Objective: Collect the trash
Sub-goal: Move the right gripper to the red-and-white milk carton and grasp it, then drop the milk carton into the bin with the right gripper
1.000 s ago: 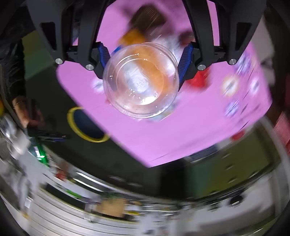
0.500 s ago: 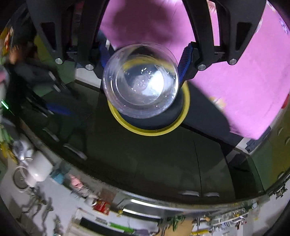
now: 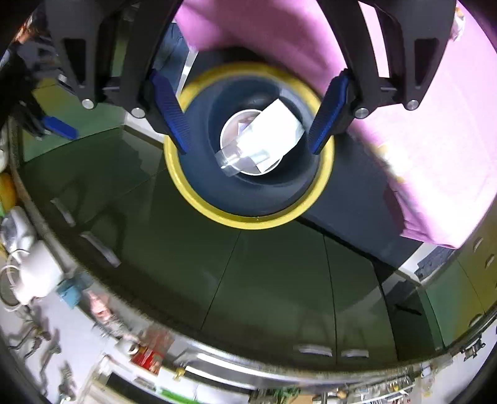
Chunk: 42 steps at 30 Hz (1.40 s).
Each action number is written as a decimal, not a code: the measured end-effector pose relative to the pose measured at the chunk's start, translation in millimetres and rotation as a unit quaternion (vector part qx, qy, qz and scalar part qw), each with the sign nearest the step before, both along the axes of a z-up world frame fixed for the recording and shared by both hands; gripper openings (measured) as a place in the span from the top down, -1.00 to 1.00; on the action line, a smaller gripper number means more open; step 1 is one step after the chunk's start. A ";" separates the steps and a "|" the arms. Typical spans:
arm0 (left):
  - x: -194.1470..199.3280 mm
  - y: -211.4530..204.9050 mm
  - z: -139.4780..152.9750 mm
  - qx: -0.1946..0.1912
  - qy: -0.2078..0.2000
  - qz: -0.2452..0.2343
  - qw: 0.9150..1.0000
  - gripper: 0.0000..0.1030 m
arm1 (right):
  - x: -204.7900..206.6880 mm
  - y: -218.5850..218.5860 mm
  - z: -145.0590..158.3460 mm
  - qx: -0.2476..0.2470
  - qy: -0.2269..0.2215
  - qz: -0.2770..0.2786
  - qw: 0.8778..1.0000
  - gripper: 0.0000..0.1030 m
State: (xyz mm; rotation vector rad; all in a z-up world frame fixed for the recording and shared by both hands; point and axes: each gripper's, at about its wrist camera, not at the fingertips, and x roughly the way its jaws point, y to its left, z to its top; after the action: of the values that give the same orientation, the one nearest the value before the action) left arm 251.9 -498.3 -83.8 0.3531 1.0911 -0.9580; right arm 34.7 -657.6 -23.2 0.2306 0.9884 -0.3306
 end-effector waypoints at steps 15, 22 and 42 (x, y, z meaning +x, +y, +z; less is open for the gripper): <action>-70.6 264.7 123.0 -0.108 -0.105 0.130 0.980 -0.69 | 74.8 180.8 2.0 0.046 -0.036 0.241 0.969 -0.22; -91.4 370.2 102.5 -0.105 -0.115 0.227 0.961 -0.71 | 121.4 272.2 -24.7 0.054 -0.008 0.335 0.940 -0.22; -111.3 464.5 57.4 -0.105 -0.098 0.324 0.935 -0.75 | 196.8 321.0 -68.8 0.015 0.060 0.342 0.938 -0.20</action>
State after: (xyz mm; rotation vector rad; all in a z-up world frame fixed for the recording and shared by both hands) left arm 140.6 -33.8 -26.3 -0.0943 0.8262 -0.4274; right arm 231.6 -336.6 -92.0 -0.1164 1.1305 0.3120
